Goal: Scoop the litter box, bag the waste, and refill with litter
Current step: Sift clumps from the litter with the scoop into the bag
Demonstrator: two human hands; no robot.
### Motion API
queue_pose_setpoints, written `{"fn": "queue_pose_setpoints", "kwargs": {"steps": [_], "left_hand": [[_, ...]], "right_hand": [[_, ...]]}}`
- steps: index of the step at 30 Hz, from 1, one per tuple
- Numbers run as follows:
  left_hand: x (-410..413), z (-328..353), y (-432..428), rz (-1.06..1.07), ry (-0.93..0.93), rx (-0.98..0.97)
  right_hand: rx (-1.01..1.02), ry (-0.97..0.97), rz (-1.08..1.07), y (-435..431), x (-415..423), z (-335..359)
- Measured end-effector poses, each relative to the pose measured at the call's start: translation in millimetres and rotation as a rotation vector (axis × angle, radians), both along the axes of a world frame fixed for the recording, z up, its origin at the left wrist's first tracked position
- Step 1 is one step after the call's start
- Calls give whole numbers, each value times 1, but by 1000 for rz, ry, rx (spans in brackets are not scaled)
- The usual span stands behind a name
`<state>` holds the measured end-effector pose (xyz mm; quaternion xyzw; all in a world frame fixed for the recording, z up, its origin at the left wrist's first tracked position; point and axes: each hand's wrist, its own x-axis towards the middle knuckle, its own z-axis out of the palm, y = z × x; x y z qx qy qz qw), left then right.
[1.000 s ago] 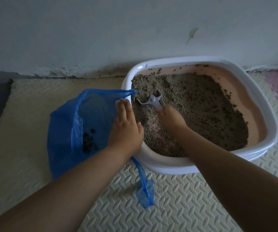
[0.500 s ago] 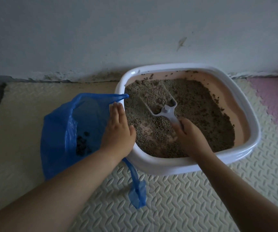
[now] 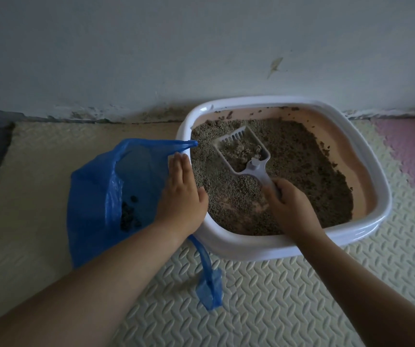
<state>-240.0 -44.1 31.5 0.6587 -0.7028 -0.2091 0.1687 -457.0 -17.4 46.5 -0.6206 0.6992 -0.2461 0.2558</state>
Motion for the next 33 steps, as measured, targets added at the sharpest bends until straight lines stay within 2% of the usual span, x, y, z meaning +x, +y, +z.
{"fn": "queue_pose_setpoints", "kwargs": {"steps": [18, 27, 33], "left_hand": [[1, 0, 0, -15, 10, 10], [1, 1, 0, -18, 8, 14], [1, 1, 0, -25, 1, 16]], "right_hand": [[-14, -57, -25, 2, -1, 0], [-35, 3, -5, 3, 0, -1], [-42, -55, -41, 4, -1, 0]]}}
